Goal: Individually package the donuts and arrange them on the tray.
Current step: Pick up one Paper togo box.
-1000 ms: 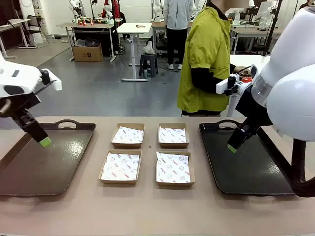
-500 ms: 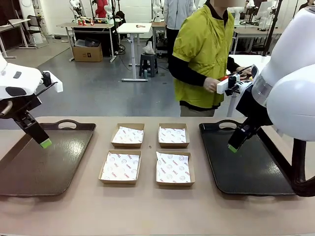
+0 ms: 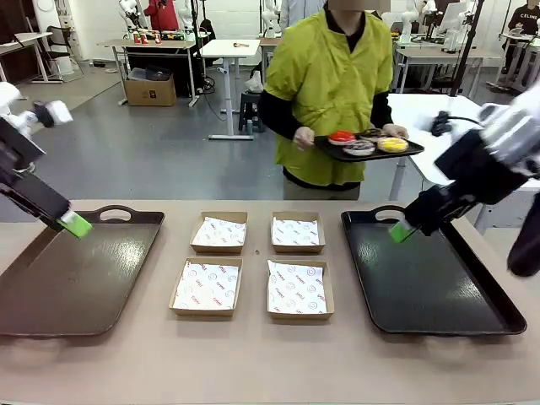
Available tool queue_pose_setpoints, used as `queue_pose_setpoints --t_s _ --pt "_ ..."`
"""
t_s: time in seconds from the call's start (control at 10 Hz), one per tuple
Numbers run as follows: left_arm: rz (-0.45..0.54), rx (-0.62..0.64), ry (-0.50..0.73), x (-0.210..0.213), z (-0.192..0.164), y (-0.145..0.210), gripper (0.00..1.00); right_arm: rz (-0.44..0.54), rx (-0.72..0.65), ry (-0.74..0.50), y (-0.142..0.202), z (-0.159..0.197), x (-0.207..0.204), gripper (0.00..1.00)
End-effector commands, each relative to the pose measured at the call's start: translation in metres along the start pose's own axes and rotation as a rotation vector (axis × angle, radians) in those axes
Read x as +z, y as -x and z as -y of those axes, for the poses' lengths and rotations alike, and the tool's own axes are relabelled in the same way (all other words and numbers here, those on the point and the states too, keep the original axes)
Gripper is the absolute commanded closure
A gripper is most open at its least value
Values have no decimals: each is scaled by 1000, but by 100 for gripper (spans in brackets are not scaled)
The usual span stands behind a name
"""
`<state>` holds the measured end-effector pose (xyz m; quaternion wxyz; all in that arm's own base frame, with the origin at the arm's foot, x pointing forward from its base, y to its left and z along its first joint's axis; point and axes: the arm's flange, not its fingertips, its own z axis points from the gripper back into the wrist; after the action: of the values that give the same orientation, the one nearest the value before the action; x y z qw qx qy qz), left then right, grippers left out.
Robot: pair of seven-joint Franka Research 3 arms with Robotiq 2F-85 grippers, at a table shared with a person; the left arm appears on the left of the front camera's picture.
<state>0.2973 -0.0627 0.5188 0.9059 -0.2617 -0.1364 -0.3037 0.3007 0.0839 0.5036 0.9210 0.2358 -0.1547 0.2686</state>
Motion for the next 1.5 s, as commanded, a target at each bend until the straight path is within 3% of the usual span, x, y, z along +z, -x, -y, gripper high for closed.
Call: queue_pose_setpoints --t_s 0.0,0.2,0.4,0.9,1.2,1.3,1.4 --pt "155 229 529 25 -19 15 0 191 -186 -477 39 27 13 0" --pt "229 341 703 41 -48 33 0 251 -260 -637 59 53 20 0" --pt "305 463 712 52 -83 57 0 289 -345 -694 82 80 25 0" --pt "298 622 640 53 -143 107 0 332 -545 -616 144 140 38 0" --pt "292 638 567 56 -150 114 0 346 -549 -596 142 142 39 0" --pt "298 593 557 58 -143 111 0 348 -582 -613 141 164 55 0" --pt "293 662 612 52 -149 110 0 348 -582 -613 141 164 55 0"
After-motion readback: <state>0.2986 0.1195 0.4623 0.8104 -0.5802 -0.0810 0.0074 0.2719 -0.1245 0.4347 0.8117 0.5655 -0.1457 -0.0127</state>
